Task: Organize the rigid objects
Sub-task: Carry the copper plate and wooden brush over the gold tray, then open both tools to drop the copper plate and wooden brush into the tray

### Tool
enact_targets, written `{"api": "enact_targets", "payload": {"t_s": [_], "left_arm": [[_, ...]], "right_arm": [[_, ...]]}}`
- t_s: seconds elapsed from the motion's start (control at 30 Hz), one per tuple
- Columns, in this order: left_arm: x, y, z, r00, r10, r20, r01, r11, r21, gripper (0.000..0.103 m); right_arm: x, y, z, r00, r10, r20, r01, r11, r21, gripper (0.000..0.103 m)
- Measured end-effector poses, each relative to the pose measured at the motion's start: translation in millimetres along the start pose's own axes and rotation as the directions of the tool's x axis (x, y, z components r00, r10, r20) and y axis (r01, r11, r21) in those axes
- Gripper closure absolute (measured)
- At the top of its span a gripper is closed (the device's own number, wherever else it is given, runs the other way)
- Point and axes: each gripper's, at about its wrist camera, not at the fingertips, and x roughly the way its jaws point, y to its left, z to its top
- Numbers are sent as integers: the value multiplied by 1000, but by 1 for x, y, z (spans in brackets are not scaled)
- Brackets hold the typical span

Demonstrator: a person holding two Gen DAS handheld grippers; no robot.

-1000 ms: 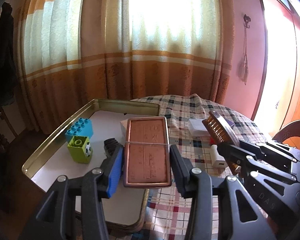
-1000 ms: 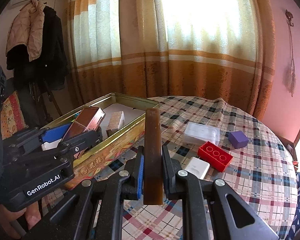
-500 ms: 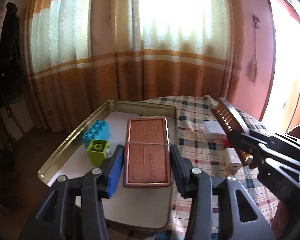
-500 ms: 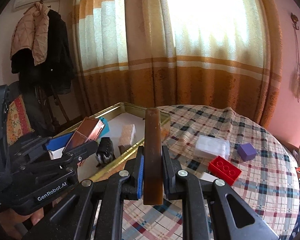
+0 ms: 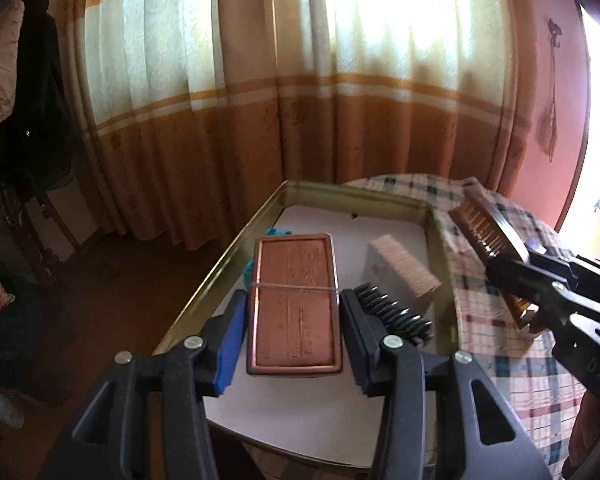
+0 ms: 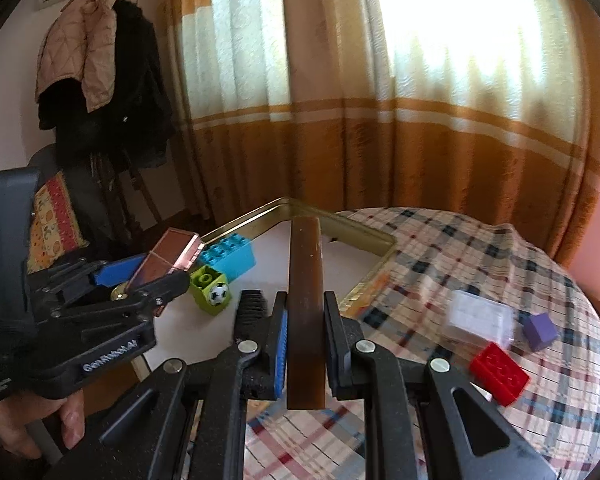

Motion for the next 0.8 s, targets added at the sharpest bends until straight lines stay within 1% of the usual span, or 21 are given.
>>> {"api": "enact_targets", "payload": {"t_s": [0.27, 0.33, 0.47, 0.57, 0.6, 0.63, 0.67, 0.7, 0.73, 0.77, 0.8], "left_arm": [[18, 12, -3, 997, 38, -60, -38, 999, -1, 58], [24, 14, -5, 996, 44, -78, -45, 999, -5, 58], [33, 16, -7, 994, 54, -96, -55, 998, -1, 57], [36, 19, -5, 993, 64, -95, -65, 998, -2, 56], [37, 19, -4, 993, 69, -92, -70, 998, -1, 56], [36, 19, -3, 993, 73, -90, -74, 997, -4, 56], [36, 21, -4, 993, 74, -88, -76, 997, -12, 48], [36, 23, -4, 994, 69, -87, -71, 997, -22, 43], [34, 24, -4, 994, 76, -84, -79, 996, -31, 35], [32, 26, -4, 994, 80, -78, -83, 996, -38, 27], [30, 26, -4, 995, 77, -70, -80, 996, -47, 23]], "right_arm": [[40, 15, 11, 997, 37, -74, -39, 999, -31, 86], [53, 18, 12, 995, 33, -99, -37, 998, -43, 86], [69, 22, 13, 991, 23, -128, -30, 998, -53, 86], [76, 22, 12, 988, 39, -148, -45, 998, -37, 85], [78, 21, 12, 987, 47, -152, -51, 998, -27, 80], [78, 22, 12, 987, 52, -151, -56, 998, -23, 70], [77, 22, 12, 987, 56, -149, -60, 998, -20, 64], [74, 22, 11, 988, 60, -143, -63, 998, -16, 54], [70, 21, 10, 989, 54, -134, -56, 998, -13, 50], [65, 19, 9, 990, 56, -128, -58, 998, -9, 48], [59, 17, 8, 991, 63, -122, -63, 998, -1, 46]]}}
